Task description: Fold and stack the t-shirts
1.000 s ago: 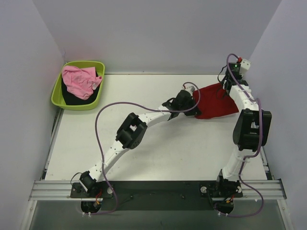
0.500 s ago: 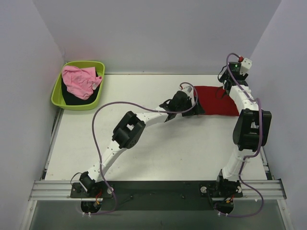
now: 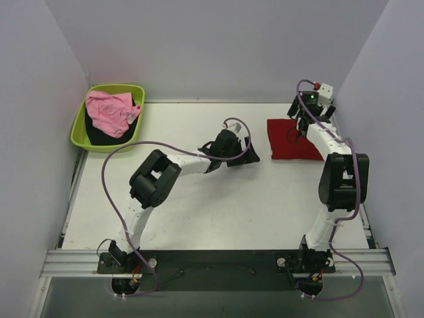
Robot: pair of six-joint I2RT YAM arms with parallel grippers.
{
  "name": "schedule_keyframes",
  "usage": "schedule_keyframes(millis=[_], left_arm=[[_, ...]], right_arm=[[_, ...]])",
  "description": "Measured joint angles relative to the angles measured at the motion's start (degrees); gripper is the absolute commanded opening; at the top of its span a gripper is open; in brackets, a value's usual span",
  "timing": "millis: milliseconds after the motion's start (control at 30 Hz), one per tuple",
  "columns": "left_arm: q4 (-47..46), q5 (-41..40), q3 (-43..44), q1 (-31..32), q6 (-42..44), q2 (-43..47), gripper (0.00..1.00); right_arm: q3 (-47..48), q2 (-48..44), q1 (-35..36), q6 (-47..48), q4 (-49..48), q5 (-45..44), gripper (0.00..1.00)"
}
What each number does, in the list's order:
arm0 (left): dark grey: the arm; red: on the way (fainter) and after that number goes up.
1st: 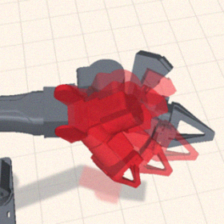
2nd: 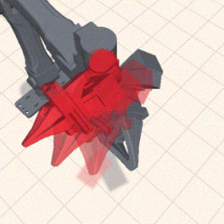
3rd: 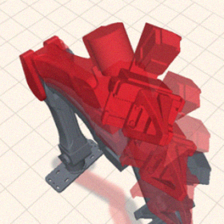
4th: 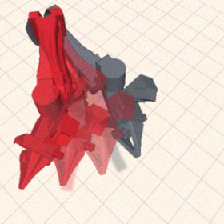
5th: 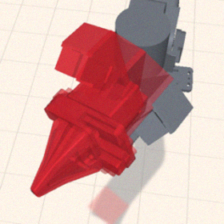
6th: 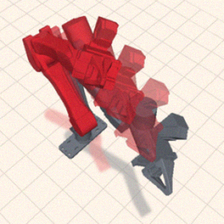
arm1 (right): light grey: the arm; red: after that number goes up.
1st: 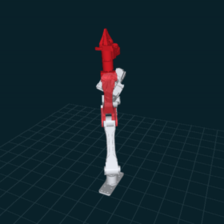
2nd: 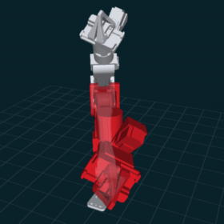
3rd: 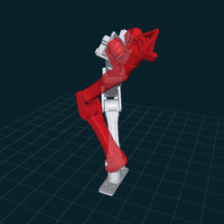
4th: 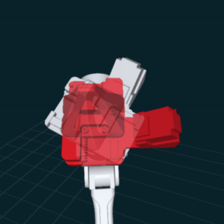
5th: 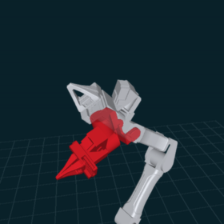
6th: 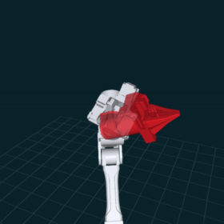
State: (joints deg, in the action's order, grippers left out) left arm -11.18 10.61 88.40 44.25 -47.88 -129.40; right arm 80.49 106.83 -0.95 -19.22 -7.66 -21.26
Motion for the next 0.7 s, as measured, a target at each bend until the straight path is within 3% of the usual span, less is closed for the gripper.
schedule_keyframes(millis=[267, 467, 700], left_arm=[[5.0, 0.1, -12.3, -4.3, 2.3, 13.9, 0.94], [8.0, 0.7, -25.0, -8.7, 3.5, 26.5, 0.94], [15.3, -2.8, -38.1, -8.0, 5.1, 44.8, 0.97]], right_arm=[[1.6, -1.4, 10.5, -0.2, 3.5, 5.1, 1.0], [2.2, -1.4, 8.0, -2.9, 8.2, 8.2, 1.0], [0.1, -1.4, 4.2, -5.3, 9.7, 10.5, 1.0]])
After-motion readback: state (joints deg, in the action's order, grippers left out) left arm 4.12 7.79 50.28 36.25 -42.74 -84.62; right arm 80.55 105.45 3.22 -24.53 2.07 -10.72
